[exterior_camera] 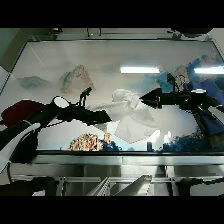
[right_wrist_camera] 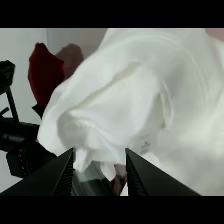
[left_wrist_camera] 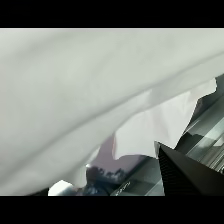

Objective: Fold the shirts.

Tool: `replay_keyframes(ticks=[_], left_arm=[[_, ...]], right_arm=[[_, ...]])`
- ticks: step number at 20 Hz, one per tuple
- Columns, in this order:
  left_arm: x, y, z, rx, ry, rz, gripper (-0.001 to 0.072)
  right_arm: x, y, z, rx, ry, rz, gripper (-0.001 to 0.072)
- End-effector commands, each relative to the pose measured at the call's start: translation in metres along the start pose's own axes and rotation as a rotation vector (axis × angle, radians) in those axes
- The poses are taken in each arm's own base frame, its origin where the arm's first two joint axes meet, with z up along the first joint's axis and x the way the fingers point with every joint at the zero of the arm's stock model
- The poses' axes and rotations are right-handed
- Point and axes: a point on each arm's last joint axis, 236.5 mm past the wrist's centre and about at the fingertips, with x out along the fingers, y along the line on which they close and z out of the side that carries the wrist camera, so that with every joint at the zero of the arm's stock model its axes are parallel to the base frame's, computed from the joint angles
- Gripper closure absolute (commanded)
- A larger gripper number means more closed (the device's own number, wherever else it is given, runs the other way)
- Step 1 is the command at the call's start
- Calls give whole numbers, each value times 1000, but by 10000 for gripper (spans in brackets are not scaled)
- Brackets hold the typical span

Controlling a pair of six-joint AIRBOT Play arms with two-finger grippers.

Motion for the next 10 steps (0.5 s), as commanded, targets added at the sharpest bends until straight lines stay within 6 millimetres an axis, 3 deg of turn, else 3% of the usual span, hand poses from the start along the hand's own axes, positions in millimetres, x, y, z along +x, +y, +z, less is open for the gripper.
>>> replay_keyframes(ticks=[1, 2, 3, 4, 7, 10], left_arm=[[17, -6, -5, 7, 71, -20, 33], [18, -6, -4, -7, 81, -23, 253], [18, -7, -4, -11, 91, -29, 566], [14, -7, -1, -3, 95, -35, 702], [2, -8, 11, -2, 82, -51, 699], [-4, -3, 14, -21, 78, -56, 699]], right_arm=[[17, -2, 13, -40, -64, -14, 343], [23, -6, 9, -48, -49, -33, 343], [25, -11, 3, -66, -26, -54, 343], [24, -16, -2, -91, -2, -78, 343], [21, -39, -9, -116, 34, -172, 343], [35, -39, -24, -142, 89, -192, 343]])
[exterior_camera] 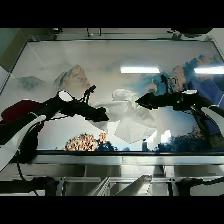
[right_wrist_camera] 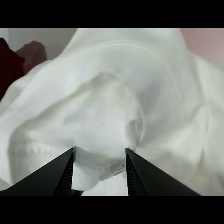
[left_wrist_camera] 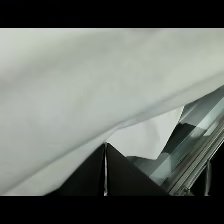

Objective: Fold the shirts.

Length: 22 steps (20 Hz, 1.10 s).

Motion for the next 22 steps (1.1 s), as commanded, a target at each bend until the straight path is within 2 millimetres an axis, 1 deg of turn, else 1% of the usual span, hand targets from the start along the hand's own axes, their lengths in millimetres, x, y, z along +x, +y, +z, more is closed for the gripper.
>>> replay_keyframes(ticks=[1, 3, 5, 6, 7, 8, 9, 11, 12, 13, 14, 16, 18, 20, 22], left_arm=[[-8, 2, 2, -14, 9, -14, 699], [-10, 1, -4, -20, 37, -29, 699], [-17, -2, -16, -17, 88, -59, 701], [-24, -1, -21, -13, 107, -63, 702], [-33, 4, -25, 2, 116, -42, 705], [-42, 11, -29, 13, 107, -8, 709], [-52, 20, -33, 9, 87, 26, 709], [-72, 35, -40, -31, 1, 69, 708], [-80, 43, -42, -57, -45, 84, 687], [-85, 52, -46, -101, -91, 96, 432], [-88, 60, -45, -144, -147, 106, 367], [-86, 72, -40, -203, -242, 116, 367], [-79, 83, -30, -224, -300, 132, 367], [-68, 92, -16, -208, -324, 163, 367], [-51, 92, -7, -169, -296, 178, 367]], right_arm=[[16, -2, -14, -38, 50, -45, 343], [22, 3, -17, -52, 62, -40, 343], [21, 1, -15, -50, 52, -48, 344], [19, -2, -12, -46, 42, -53, 347], [17, -3, -11, -37, 37, -54, 405], [17, -3, -10, -33, 36, -55, 644], [17, -3, -10, -25, 35, -55, 687], [17, -3, -10, -25, 35, -55, 688], [17, -3, -10, -25, 35, -55, 688], [17, -3, -10, -25, 35, -55, 688], [17, -3, -10, -25, 35, -55, 688], [17, -2, -9, -20, 31, -50, 688], [17, 6, -7, -4, 19, -17, 688], [18, 12, -3, 11, 4, 9, 688], [18, 13, -3, 13, 3, 11, 688]])
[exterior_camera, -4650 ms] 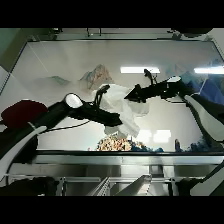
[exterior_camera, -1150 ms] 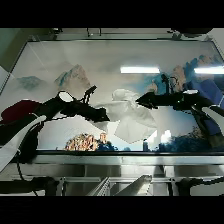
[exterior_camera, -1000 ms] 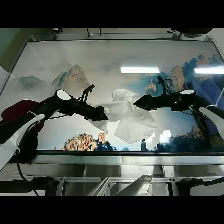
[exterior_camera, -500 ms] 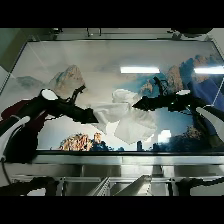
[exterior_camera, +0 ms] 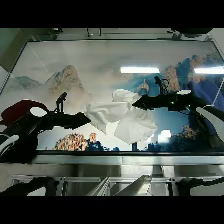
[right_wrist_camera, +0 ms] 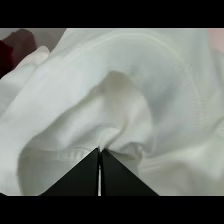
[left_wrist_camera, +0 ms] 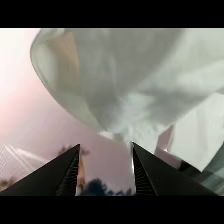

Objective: Fold the shirts.

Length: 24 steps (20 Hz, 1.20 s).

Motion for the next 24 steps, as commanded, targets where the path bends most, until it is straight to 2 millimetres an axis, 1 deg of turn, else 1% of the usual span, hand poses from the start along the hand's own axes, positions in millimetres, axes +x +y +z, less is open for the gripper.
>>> replay_keyframes(ticks=[1, 3, 5, 6, 7, 8, 9, 10, 11, 12, 13, 14, 15, 16, 17, 18, 19, 20, 21, 22, 23, 24], left_arm=[[27, 3, 18, 34, -28, 32, 367], [41, -9, 24, 65, -2, 20, 367], [48, -29, 29, 106, 26, -11, 369], [47, -39, 30, 125, 38, -30, 528], [44, -49, 34, 147, 44, -49, 709], [39, -58, 37, 164, 45, -68, 708], [30, -68, 43, 184, 28, -84, 708], [17, -79, 50, 204, -2, -100, 706], [-3, -93, 57, 231, -34, -125, 697], [-27, -110, 63, 268, -66, -152, 697], [-58, -131, 68, 317, -110, -184, 697], [-95, -153, 74, 376, -173, -211, 697], [-133, -176, 79, 439, -251, -230, 697], [-177, -200, 83, 501, -347, -245, 697], [-229, -227, 85, 571, -474, -253, 689], [-284, -255, 81, 649, -615, -254, 690], [-334, -280, 72, 710, -745, -253, 689], [-384, -304, 54, 774, -866, -249, 688], [-421, -323, 34, 828, -954, -243, 688], [-450, -340, 9, 891, -1021, -227, 688], [-470, -352, -16, 950, -1069, -200, 688], [-482, -358, -33, 989, -1101, -170, 688]], right_arm=[[0, 5, 3, 12, -10, 23, 688], [0, 5, 3, 12, -10, 23, 688], [0, 6, 2, 12, -7, 26, 688], [0, 8, 0, 12, 1, 35, 688], [-1, 12, -3, 10, 14, 51, 689], [-4, 17, -5, 6, 25, 66, 689], [-9, 24, -6, 0, 32, 87, 690], [-18, 32, -5, -11, 33, 109, 690], [-31, 43, -2, -30, 24, 131, 690], [-48, 58, 1, -60, 14, 159, 690], [-71, 79, 6, -100, -4, 187, 690], [-94, 102, 11, -149, -33, 204, 690], [-122, 134, 18, -232, -86, 218, 690], [-150, 172, 23, -319, -151, 235, 690], [-182, 218, 24, -441, -230, 246, 690], [-214, 268, 17, -580, -310, 244, 690], [-242, 313, 6, -717, -387, 222, 690], [-268, 356, -8, -849, -471, 184, 690], [-293, 400, -28, -983, -565, 141, 690], [-315, 440, -52, -1109, -659, 92, 690], [-332, 469, -74, -1212, -741, 28, 691], [-348, 490, -91, -1292, -832, -62, 690]])
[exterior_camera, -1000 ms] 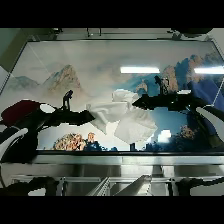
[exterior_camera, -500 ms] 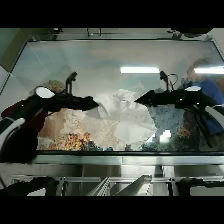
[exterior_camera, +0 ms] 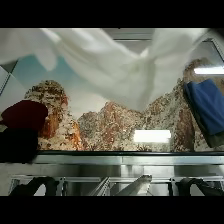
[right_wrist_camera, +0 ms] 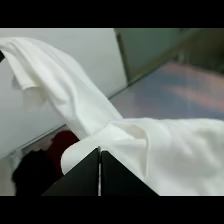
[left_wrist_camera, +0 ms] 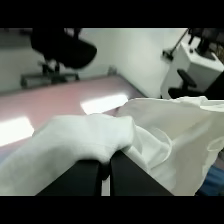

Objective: Fold the shirts.

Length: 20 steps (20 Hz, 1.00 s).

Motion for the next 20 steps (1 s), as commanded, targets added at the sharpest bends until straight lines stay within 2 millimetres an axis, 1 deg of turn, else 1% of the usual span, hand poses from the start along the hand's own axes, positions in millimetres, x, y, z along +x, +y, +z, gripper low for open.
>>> replay_keyframes(ticks=[1, 2, 3, 4, 5, 7, 8, 9, 10, 11, 12, 13, 14, 15, 16, 17, 18, 19, 20], left_arm=[[-71, -71, 50, 225, -128, 61, 687], [-74, -71, 48, 229, -120, 85, 687], [-72, -62, 41, 210, -94, 107, 687], [-64, -45, 29, 162, -49, 126, 687], [-54, -24, 12, 94, 3, 133, 687], [-26, 20, -33, -66, 129, 106, 687], [-10, 43, -61, -161, 199, 80, 686], [5, 61, -91, -249, 266, 59, 685], [23, 80, -126, -330, 343, 37, 684], [38, 94, -162, -396, 415, 12, 683], [54, 105, -201, -461, 491, -12, 682], [67, 116, -238, -532, 555, -20, 681], [80, 126, -277, -590, 620, -26, 671], [90, 139, -314, -628, 672, -22, 456], [95, 152, -344, -674, 714, -2, 369], [98, 168, -373, -723, 760, 27, 369], [96, 182, -395, -762, 805, 44, 369], [90, 196, -412, -790, 847, 58, 369], [85, 205, -424, -825, 882, 55, 369]], right_arm=[[-54, 101, 82, -424, -191, -268, 690], [-66, 103, 93, -457, -234, -362, 691], [-73, 94, 96, -450, -241, -425, 691], [-71, 81, 92, -413, -219, -439, 691], [-64, 62, 81, -346, -173, -416, 690], [-42, 6, 45, -129, -60, -324, 690], [-30, -30, 20, 8, -4, -271, 690], [-17, -65, -11, 150, 50, -216, 690], [-3, -95, -46, 279, 103, -175, 689], [12, -122, -85, 401, 155, -146, 689], [29, -143, -130, 524, 219, -111, 689], [45, -160, -177, 630, 281, -82, 688], [58, -174, -219, 716, 332, -68, 688], [70, -188, -260, 800, 373, -73, 688], [77, -204, -301, 881, 414, -93, 646], [81, -217, -331, 953, 440, -104, 425], [81, -227, -355, 1019, 453, -108, 242], [77, -233, -371, 1070, 462, -105, 204], [72, -236, -378, 1099, 468, -96, 205]])
